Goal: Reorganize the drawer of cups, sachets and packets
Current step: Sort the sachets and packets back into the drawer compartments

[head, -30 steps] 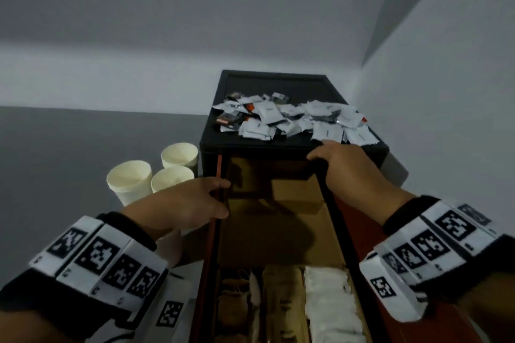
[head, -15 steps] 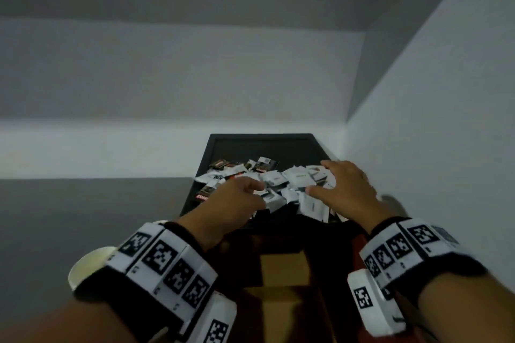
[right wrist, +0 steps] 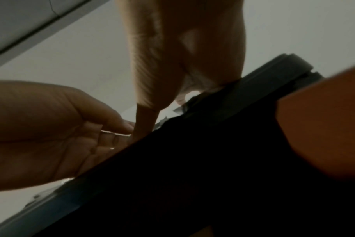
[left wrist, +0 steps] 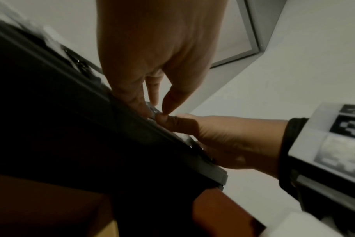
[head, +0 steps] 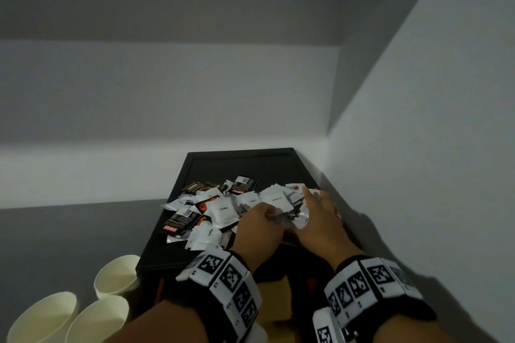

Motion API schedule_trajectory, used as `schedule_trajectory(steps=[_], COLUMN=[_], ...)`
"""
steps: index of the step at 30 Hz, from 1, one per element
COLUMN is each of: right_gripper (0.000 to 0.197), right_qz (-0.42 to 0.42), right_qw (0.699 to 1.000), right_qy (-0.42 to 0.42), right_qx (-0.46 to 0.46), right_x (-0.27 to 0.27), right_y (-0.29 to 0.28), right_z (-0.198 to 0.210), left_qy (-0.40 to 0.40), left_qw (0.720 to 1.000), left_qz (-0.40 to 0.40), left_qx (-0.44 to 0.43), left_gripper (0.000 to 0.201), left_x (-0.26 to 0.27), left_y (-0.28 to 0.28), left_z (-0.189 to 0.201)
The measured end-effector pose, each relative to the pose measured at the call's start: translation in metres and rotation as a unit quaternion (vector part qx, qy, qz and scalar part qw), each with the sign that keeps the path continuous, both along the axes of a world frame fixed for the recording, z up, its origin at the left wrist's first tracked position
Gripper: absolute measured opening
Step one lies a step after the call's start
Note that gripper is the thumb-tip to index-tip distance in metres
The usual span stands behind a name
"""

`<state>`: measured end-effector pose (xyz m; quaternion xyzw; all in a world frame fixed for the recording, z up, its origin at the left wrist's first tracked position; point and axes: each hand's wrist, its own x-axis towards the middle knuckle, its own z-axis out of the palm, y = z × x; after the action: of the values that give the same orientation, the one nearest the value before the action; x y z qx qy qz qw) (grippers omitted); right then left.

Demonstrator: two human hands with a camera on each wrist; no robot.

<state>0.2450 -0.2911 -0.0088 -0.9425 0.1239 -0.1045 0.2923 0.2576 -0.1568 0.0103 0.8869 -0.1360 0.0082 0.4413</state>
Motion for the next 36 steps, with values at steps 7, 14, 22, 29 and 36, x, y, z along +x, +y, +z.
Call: schedule_trajectory(steps=[7, 14, 22, 29, 36], right_gripper=[0.082, 0.092, 0.085, 0.039, 0.031], right_qz=[-0.018, -0.021, 0.031, 0.070, 0.085], right_qw=[0.998, 0.998, 0.995, 0.976, 0.970], right_qy=[-0.059, -0.054, -0.053, -0.008, -0.165], right_qx=[-0.009, 0.021, -0.084, -0.206, -0.155], right_x=[-0.008, -0.014, -0.035, -0.050, -0.059], right_y=[0.003, 0.003, 0.008, 0.021, 0.029], right_z=[-0.007, -0.007, 0.006, 0.005, 0.000], left_qy=[-0.005, 0.028, 0.063, 0.191, 0.251], left_qw=[0.996, 0.948, 0.916, 0.859, 0.826], left_qz=[-0.019, 0.067, 0.089, 0.062, 0.036], left_qx=[-0.091, -0.310, -0.386, -0.470, -0.503], left_gripper=[0.017, 0.007, 0.018, 0.018, 0.048], left_x=[-0.004, -0.013, -0.014, -0.029, -0.045], left_y=[-0.002, 0.011, 0.037, 0.045, 0.046], left_z=[-0.010, -0.002, 0.009, 0.007, -0.008])
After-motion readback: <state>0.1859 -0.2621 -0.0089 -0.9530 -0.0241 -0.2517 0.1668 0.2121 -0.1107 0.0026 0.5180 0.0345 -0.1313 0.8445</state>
